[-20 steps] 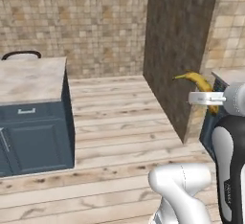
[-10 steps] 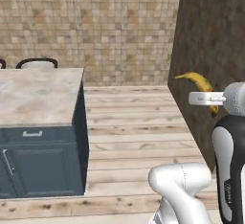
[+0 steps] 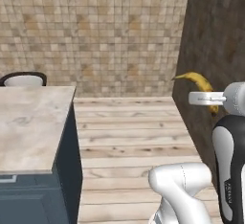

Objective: Retrieve the banana and peach from the fridge and place them into the bowl on the dining table.

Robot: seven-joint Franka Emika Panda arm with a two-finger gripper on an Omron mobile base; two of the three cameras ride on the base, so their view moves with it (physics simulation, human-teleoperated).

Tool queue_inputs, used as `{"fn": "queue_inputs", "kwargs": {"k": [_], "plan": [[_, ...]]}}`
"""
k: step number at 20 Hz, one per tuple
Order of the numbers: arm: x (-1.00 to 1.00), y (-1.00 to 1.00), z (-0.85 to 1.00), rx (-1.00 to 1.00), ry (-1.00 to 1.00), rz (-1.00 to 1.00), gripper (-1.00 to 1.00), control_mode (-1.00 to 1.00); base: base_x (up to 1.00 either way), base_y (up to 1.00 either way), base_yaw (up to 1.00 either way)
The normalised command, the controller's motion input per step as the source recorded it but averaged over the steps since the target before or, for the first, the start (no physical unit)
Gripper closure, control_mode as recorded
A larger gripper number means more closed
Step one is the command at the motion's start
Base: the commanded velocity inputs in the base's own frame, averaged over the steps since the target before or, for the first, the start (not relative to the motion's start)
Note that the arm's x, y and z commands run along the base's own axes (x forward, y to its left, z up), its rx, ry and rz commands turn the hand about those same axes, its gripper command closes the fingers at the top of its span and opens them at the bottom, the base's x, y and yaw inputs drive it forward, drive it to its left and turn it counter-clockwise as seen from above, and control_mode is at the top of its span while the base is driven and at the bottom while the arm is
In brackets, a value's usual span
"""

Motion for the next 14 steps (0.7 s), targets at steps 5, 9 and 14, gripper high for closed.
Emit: {"fn": "queue_inputs", "kwargs": {"k": [5,9,14], "plan": [[0.0,0.0,0.0,0.0,0.0,0.0,1.0,1.0,1.0,-0.07,-0.02],[0.0,0.0,0.0,0.0,0.0,0.0,1.0,1.0,1.0,0.0,-0.09],[0.0,0.0,0.0,0.0,0.0,0.0,1.0,1.0,1.0,-0.07,-0.02]]}}
